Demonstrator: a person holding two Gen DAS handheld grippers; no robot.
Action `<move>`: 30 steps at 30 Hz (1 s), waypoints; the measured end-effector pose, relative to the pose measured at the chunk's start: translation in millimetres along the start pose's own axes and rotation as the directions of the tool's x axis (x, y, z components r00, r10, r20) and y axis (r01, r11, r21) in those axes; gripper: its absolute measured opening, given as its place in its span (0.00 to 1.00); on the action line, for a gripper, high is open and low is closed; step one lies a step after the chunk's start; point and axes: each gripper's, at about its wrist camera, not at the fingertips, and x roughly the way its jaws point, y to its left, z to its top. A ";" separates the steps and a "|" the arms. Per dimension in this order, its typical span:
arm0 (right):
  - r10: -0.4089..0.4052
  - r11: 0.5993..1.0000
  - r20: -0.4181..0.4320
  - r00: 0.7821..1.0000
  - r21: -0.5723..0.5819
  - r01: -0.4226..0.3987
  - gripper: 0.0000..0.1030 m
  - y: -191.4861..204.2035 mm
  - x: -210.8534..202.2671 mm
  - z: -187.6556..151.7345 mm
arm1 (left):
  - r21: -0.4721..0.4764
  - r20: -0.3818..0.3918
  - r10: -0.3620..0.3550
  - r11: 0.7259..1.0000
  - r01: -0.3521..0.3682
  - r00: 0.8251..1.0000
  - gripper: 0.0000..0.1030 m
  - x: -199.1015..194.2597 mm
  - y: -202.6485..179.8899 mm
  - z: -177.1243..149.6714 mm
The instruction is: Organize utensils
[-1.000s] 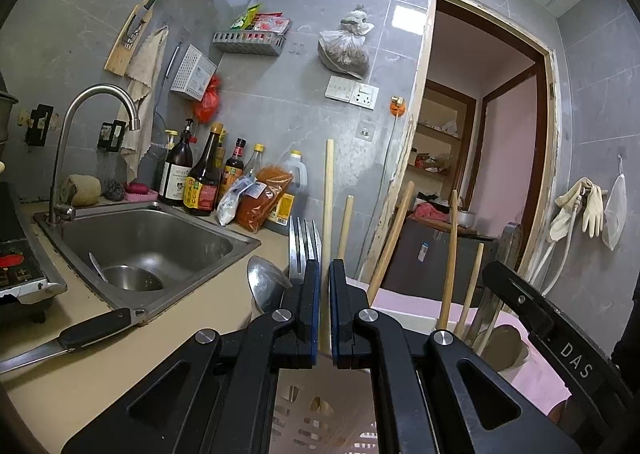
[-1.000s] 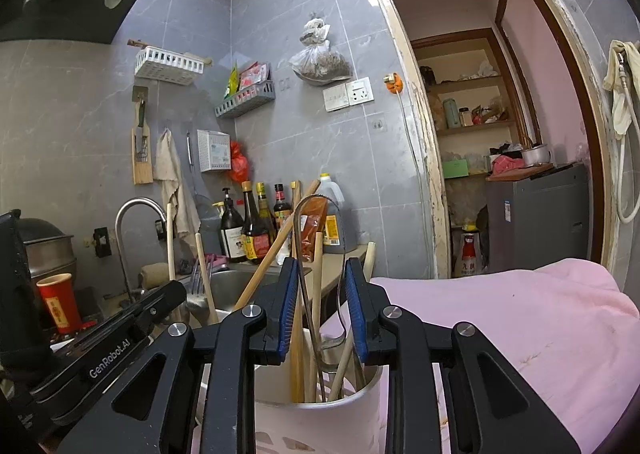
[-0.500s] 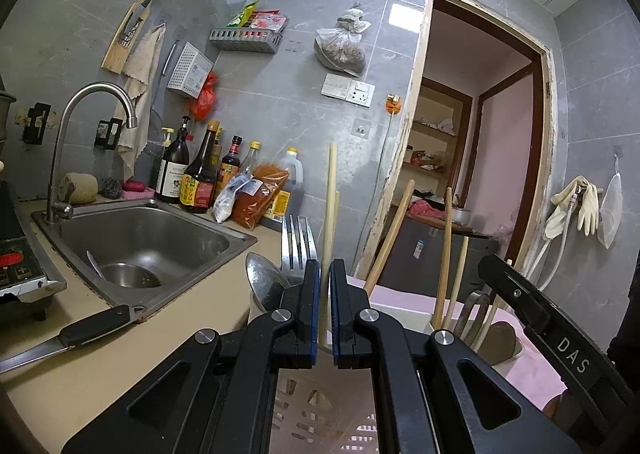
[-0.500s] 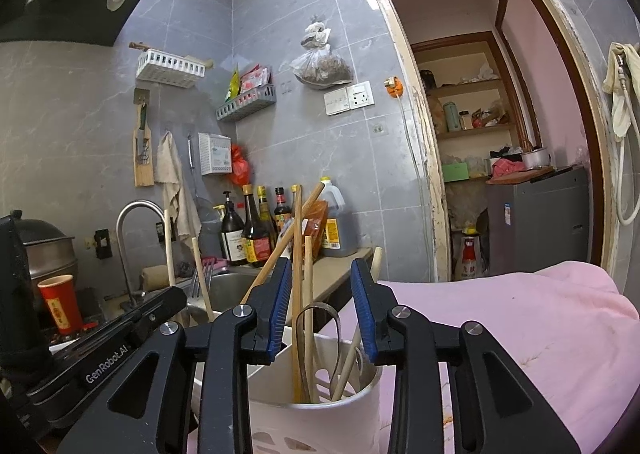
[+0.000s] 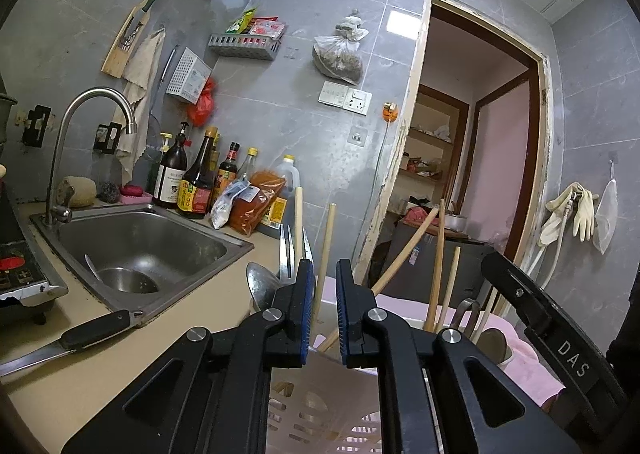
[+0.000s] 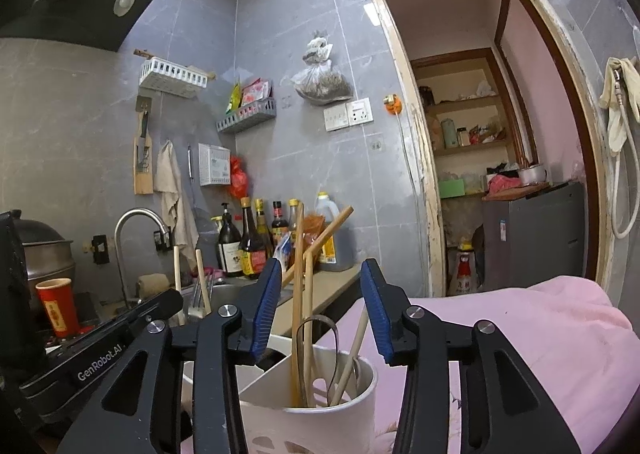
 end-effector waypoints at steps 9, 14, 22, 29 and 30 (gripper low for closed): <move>-0.052 0.999 0.043 0.998 0.001 0.052 0.45 -4.0 -11.5 5.5 | 0.000 0.034 -0.006 1.000 0.006 0.999 0.24 -7.9 -0.1 6.1; -0.087 0.996 0.046 0.995 -0.015 0.088 0.49 -6.5 -16.0 7.8 | 0.006 0.048 -0.003 1.000 0.003 0.999 0.32 -12.6 -1.3 9.1; -0.157 0.988 0.053 0.986 -0.006 0.157 0.68 -22.0 -30.1 11.0 | 0.032 0.011 -0.023 0.999 0.022 1.000 0.54 -21.4 -9.0 10.0; -0.210 0.978 0.034 0.977 -0.006 0.210 0.75 -31.7 -46.3 14.5 | 0.061 -0.023 -0.037 0.997 0.038 0.999 0.80 -26.4 -19.0 6.0; -0.216 0.976 0.029 0.976 -0.010 0.216 0.77 -32.5 -49.3 15.1 | 0.064 -0.029 -0.037 0.997 0.039 0.999 0.84 -25.9 -19.8 5.4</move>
